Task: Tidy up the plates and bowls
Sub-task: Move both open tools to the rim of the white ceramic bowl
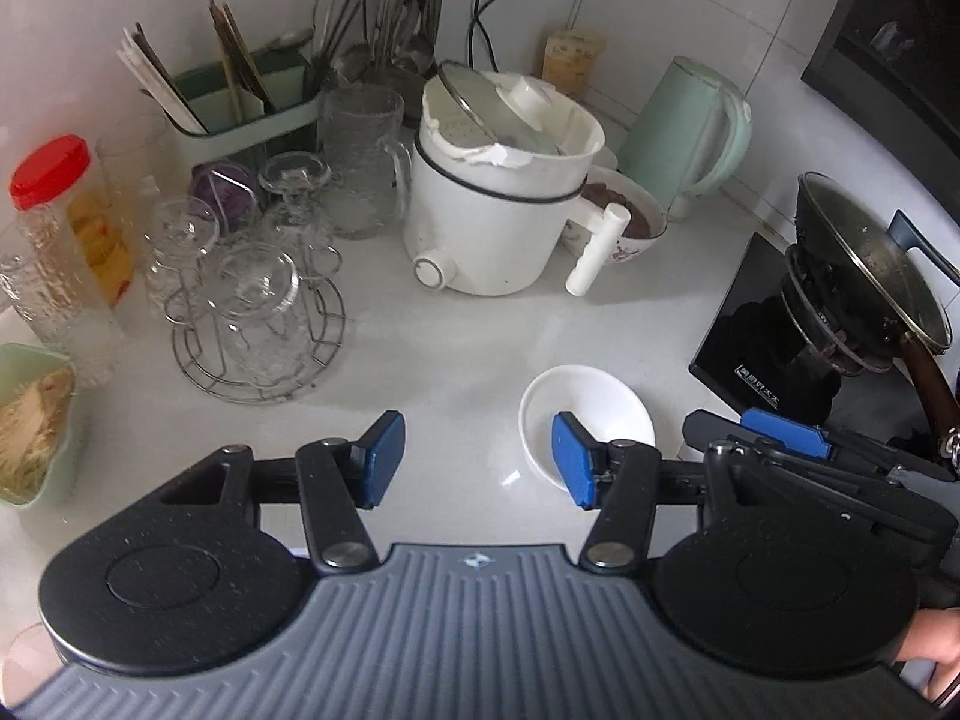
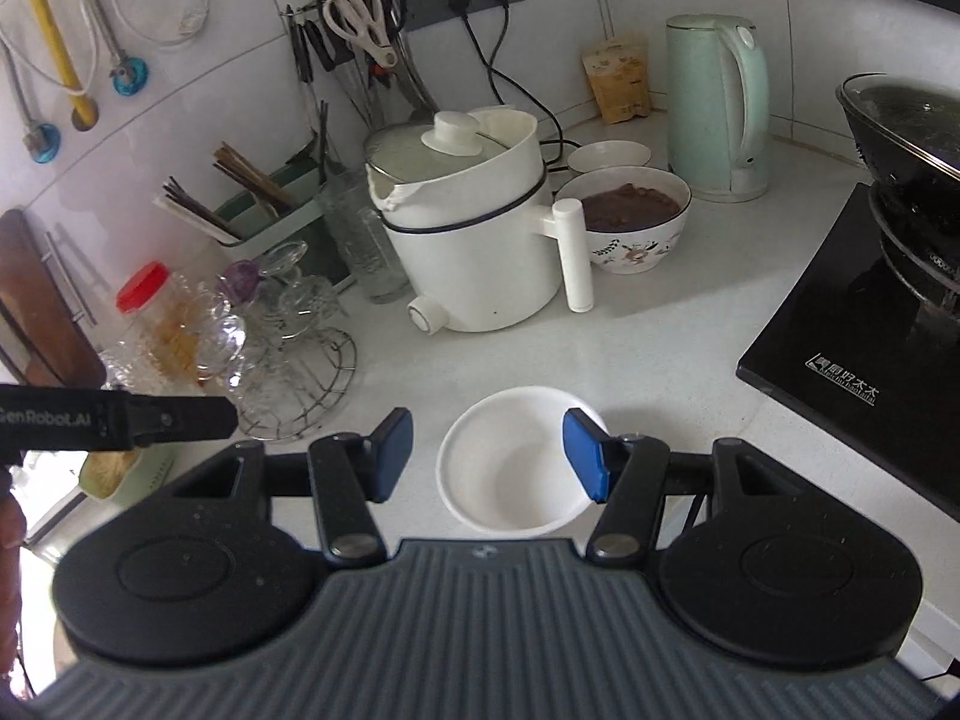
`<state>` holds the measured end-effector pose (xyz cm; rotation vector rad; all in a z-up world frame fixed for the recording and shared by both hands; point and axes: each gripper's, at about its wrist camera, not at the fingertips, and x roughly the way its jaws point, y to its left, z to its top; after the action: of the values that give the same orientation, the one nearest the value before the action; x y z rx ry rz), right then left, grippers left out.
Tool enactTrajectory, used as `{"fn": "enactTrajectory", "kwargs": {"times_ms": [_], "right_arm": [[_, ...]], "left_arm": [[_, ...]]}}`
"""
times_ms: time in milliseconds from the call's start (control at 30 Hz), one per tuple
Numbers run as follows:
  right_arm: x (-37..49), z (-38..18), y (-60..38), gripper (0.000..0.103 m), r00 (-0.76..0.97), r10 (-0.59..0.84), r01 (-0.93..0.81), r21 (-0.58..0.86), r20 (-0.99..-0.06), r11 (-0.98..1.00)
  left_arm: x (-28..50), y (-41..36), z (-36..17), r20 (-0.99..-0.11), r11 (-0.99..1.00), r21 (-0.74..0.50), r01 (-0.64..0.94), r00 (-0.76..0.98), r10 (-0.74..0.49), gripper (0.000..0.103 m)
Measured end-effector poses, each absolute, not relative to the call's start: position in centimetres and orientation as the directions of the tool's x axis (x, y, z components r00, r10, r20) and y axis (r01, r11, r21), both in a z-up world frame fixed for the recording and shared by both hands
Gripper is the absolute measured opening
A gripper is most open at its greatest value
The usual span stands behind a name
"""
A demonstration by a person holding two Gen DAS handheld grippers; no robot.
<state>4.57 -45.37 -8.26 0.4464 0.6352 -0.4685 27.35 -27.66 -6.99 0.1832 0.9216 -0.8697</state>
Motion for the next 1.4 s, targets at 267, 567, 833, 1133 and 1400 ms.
{"fn": "enactTrajectory", "kwargs": {"times_ms": [267,567,833,1133,1400], "right_arm": [[5.8,-9.7,-47.4,0.058,0.677,-0.295,0.565,0.220,-0.675,0.795],[7.9,-12.4,-50.4,0.058,0.643,-0.259,0.559,0.212,-0.720,0.801],[9.1,-15.1,-53.2,0.065,0.591,-0.183,0.558,0.235,-0.785,0.796],[8.9,-17.0,-55.9,0.088,0.608,-0.158,0.593,0.313,-0.778,0.742],[9.1,-18.5,-57.2,0.052,0.593,-0.073,0.600,0.379,-0.802,0.705]], "left_arm": [[28.2,-30.4,-8.9,-0.776,0.645,-0.249,0.722,0.250,-0.579,0.061],[30.3,-33.6,-12.9,-0.810,0.666,-0.283,0.690,0.200,-0.551,0.063],[30.8,-36.9,-16.9,-0.850,0.677,-0.292,0.675,0.141,-0.507,0.063],[30.9,-39.0,-20.3,-0.867,0.691,-0.318,0.650,0.096,-0.490,0.063],[30.8,-39.9,-21.2,-0.882,0.685,-0.296,0.665,0.085,-0.464,0.062]]}}
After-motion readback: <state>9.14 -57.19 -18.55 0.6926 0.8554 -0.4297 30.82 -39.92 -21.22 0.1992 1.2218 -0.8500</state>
